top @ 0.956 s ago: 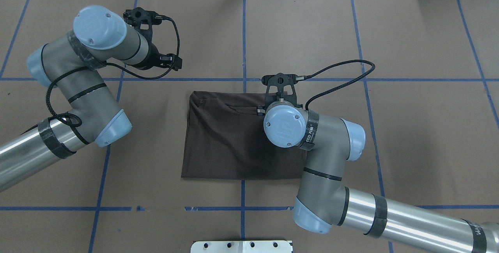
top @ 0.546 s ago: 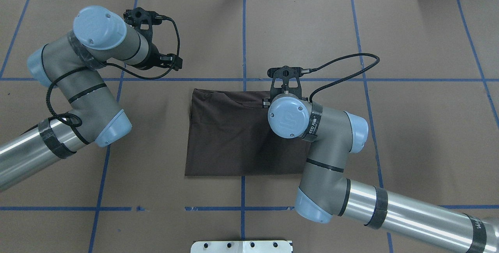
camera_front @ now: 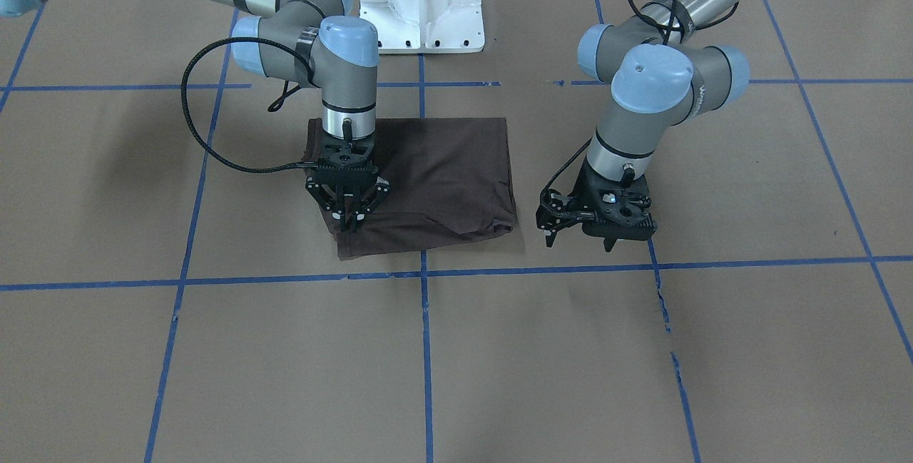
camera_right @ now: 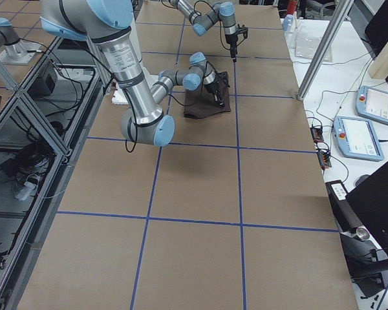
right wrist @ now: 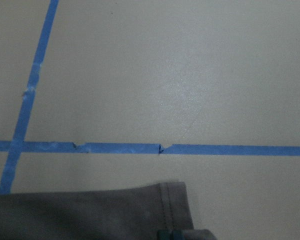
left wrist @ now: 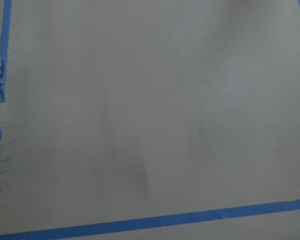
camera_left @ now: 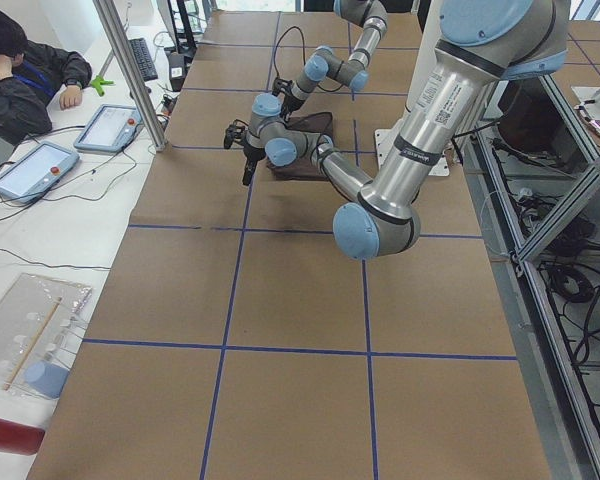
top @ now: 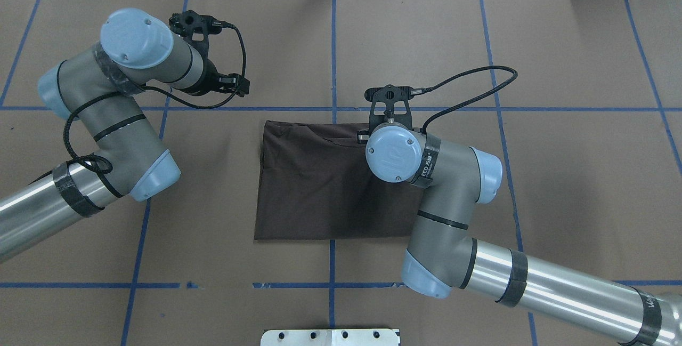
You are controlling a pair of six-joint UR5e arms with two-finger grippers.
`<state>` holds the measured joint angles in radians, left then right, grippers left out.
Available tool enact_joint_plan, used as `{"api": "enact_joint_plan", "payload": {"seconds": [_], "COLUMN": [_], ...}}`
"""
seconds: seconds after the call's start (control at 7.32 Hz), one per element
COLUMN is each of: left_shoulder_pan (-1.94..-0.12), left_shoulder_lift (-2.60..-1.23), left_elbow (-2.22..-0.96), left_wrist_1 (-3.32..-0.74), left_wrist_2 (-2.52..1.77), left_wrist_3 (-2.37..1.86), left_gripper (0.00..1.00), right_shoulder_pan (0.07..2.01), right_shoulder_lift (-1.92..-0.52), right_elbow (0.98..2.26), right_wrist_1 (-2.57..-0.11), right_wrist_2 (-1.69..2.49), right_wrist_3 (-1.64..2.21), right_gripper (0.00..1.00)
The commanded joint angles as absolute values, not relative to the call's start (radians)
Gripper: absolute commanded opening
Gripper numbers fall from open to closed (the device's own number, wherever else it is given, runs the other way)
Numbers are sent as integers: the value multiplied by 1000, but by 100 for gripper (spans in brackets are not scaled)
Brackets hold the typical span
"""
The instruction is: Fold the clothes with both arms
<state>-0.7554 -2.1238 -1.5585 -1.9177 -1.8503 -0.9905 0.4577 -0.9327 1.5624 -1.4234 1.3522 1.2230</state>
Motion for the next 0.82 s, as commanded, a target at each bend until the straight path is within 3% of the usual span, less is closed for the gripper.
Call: {"api": "enact_joint_plan", "payload": {"seconds": [0.0, 0.68], "left_shoulder_pan": [-736, -594], "left_shoulder_lift": [-2134, -2161], "left_elbow": [-1562, -1540], "left_wrist_1": [-1919, -1905], "left_wrist_2": [-1852, -1786], "left_wrist_3": [-1069, -1230], "left_gripper": [100, 100], "right_shoulder_pan": [574, 641], "right_shoulder_lift": [-914, -928], "right_elbow": [1572, 1608], "right_wrist_1": [-1424, -1425], "right_wrist_2": [1583, 1683], "right_wrist_3": [1123, 1075], "right_gripper": [100, 100]}}
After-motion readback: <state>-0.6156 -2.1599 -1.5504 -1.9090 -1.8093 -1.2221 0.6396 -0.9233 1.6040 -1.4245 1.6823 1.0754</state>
